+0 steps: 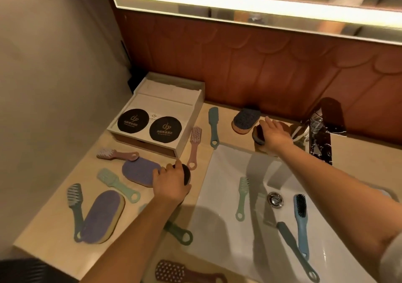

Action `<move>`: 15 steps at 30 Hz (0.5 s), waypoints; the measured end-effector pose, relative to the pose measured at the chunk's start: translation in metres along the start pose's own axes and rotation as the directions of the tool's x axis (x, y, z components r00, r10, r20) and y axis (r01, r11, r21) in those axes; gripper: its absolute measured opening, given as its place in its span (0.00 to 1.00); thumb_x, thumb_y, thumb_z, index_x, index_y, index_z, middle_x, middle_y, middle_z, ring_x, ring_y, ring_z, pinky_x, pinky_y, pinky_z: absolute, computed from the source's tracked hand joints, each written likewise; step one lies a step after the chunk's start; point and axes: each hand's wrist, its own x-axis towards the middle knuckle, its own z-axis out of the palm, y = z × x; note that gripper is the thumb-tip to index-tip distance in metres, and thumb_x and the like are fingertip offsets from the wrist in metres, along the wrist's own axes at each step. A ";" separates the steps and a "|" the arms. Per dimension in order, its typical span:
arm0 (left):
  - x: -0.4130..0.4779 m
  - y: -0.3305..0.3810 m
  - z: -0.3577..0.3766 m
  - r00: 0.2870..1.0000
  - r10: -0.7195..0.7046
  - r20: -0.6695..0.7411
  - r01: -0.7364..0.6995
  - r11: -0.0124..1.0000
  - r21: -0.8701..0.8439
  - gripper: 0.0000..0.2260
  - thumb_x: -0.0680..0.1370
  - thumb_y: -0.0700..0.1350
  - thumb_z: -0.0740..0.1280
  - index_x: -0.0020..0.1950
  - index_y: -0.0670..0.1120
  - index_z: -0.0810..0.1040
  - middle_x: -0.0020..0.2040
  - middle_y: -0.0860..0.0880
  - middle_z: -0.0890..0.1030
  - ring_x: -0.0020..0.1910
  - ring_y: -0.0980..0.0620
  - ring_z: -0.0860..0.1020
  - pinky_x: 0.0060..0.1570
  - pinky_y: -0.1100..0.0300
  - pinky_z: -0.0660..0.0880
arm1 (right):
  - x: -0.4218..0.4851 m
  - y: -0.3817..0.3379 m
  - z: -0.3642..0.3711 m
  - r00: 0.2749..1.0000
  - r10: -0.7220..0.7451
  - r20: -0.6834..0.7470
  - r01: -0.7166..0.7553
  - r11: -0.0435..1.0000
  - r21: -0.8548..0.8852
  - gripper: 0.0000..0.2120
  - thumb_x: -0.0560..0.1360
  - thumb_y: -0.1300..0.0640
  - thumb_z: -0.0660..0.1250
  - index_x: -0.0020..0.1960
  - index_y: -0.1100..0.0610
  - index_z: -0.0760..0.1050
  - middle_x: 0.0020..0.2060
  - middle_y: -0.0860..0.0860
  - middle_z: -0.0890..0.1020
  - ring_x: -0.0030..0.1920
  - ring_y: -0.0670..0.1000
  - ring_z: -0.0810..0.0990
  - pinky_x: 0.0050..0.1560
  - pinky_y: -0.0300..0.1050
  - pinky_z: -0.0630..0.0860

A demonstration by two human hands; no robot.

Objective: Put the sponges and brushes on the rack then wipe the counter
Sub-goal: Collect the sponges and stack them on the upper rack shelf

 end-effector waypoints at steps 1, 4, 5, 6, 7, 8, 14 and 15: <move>0.001 0.000 0.000 1.000 0.001 -0.001 -0.001 1.000 -0.005 0.30 0.75 0.59 0.63 0.72 0.46 0.60 0.64 0.45 0.74 0.64 0.44 0.71 0.63 0.51 0.63 | 0.004 0.001 -0.002 1.000 0.003 0.026 -0.002 0.999 -0.037 0.40 0.74 0.59 0.68 0.76 0.52 0.46 0.77 0.49 0.46 0.77 0.56 0.48 0.71 0.57 0.60; 0.003 -0.001 0.002 1.000 -0.003 0.000 0.003 1.000 -0.016 0.31 0.75 0.59 0.63 0.72 0.46 0.59 0.65 0.45 0.73 0.65 0.44 0.70 0.62 0.52 0.64 | 0.012 0.003 -0.005 0.998 0.001 0.059 0.007 0.991 -0.136 0.40 0.74 0.60 0.66 0.77 0.51 0.44 0.76 0.52 0.54 0.75 0.57 0.53 0.71 0.55 0.59; 0.004 -0.001 0.002 1.000 -0.005 0.000 0.005 1.000 -0.018 0.31 0.75 0.59 0.63 0.72 0.46 0.59 0.65 0.45 0.73 0.65 0.44 0.70 0.62 0.52 0.64 | 0.014 0.003 -0.005 0.999 -0.007 0.046 0.015 0.985 -0.170 0.39 0.74 0.60 0.66 0.76 0.52 0.46 0.74 0.53 0.58 0.74 0.58 0.56 0.70 0.55 0.60; 0.004 -0.001 0.002 1.000 -0.006 0.001 0.006 1.000 -0.018 0.31 0.75 0.59 0.63 0.72 0.46 0.59 0.65 0.45 0.73 0.65 0.44 0.70 0.62 0.52 0.64 | 0.015 0.004 -0.005 0.999 -0.026 0.027 0.031 0.978 -0.206 0.37 0.74 0.59 0.66 0.76 0.52 0.48 0.73 0.54 0.62 0.73 0.58 0.59 0.70 0.54 0.61; 0.004 -0.001 0.002 1.000 -0.006 0.003 0.006 1.000 -0.019 0.31 0.75 0.59 0.62 0.72 0.46 0.59 0.66 0.45 0.72 0.65 0.44 0.70 0.62 0.52 0.65 | 0.015 0.005 -0.005 0.998 -0.055 0.006 0.054 0.969 -0.240 0.35 0.74 0.58 0.66 0.75 0.52 0.52 0.71 0.55 0.64 0.71 0.58 0.61 0.69 0.53 0.62; 0.003 -0.001 0.002 1.000 -0.005 0.006 0.005 1.000 -0.024 0.30 0.75 0.59 0.62 0.72 0.46 0.59 0.66 0.44 0.72 0.65 0.44 0.70 0.62 0.52 0.65 | 0.014 0.007 -0.006 0.996 -0.086 -0.012 0.080 0.962 -0.262 0.33 0.74 0.56 0.67 0.74 0.53 0.55 0.69 0.56 0.66 0.70 0.58 0.63 0.68 0.53 0.63; -0.001 0.002 -0.004 1.000 0.006 -0.011 -0.007 0.996 -0.091 0.29 0.78 0.55 0.61 0.74 0.46 0.56 0.67 0.42 0.69 0.65 0.42 0.69 0.62 0.51 0.67 | -0.009 0.008 -0.018 0.968 -0.190 -0.163 0.160 0.970 -0.184 0.34 0.74 0.46 0.66 0.74 0.55 0.58 0.61 0.59 0.69 0.61 0.60 0.70 0.61 0.51 0.67; -0.002 0.005 -0.006 1.000 0.017 -0.024 -0.020 0.992 -0.123 0.28 0.78 0.55 0.60 0.74 0.46 0.56 0.67 0.42 0.69 0.65 0.42 0.69 0.62 0.50 0.67 | -0.016 0.004 -0.021 0.962 -0.201 -0.183 0.184 0.977 -0.107 0.35 0.74 0.46 0.66 0.75 0.55 0.57 0.62 0.60 0.68 0.61 0.61 0.70 0.61 0.51 0.68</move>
